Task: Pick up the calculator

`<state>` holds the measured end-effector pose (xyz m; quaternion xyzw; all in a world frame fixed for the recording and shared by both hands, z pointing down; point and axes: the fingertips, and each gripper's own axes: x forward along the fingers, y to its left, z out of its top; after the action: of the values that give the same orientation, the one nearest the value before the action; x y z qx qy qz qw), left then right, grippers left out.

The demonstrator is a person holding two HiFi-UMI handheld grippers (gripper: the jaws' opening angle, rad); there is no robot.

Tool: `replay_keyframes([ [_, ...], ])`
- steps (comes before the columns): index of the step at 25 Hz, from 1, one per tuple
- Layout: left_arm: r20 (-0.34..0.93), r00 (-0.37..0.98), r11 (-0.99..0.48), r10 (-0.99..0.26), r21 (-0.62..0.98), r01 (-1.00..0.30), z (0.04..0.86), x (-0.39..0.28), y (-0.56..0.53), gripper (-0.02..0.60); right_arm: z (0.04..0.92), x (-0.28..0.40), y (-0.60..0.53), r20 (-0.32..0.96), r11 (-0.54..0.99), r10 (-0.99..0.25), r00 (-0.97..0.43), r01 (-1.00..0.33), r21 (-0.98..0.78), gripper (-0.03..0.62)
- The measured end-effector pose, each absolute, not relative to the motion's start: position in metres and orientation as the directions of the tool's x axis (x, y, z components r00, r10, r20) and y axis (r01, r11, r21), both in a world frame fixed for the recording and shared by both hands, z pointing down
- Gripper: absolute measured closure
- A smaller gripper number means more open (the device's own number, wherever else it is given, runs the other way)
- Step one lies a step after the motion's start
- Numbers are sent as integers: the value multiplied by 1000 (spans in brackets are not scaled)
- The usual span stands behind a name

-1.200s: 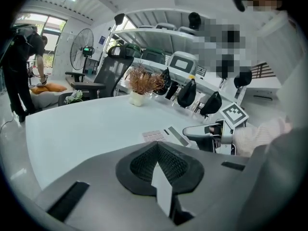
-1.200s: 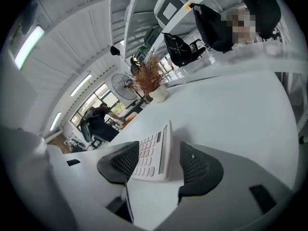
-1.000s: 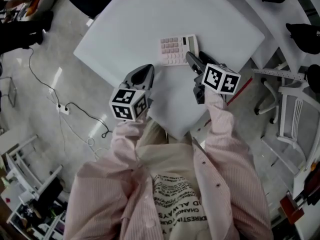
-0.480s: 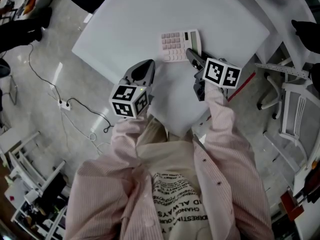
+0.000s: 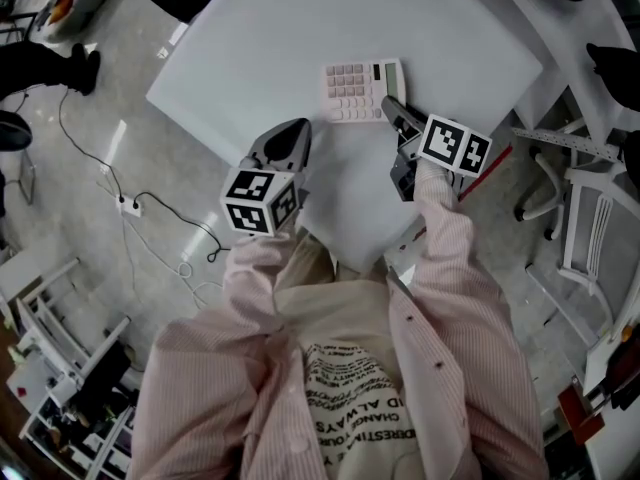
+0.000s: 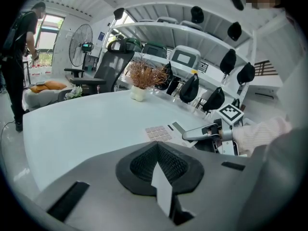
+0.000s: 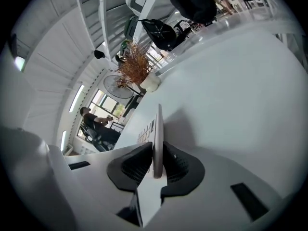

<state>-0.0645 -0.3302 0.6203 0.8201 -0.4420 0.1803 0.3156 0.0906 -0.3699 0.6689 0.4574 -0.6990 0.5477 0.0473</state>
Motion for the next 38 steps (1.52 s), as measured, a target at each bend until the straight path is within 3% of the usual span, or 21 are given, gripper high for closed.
replay_keyframes([
  [18,536,555,-431,-636,349,-832,598,-67,-328,580,641,90,-359,447,-70,-681,-580,-556,-828,539],
  [38,422,604,-501,-676,337,-797,528,-81,-317,580,548,94,-337,286,-12,-794,-536,-457,-889,540],
])
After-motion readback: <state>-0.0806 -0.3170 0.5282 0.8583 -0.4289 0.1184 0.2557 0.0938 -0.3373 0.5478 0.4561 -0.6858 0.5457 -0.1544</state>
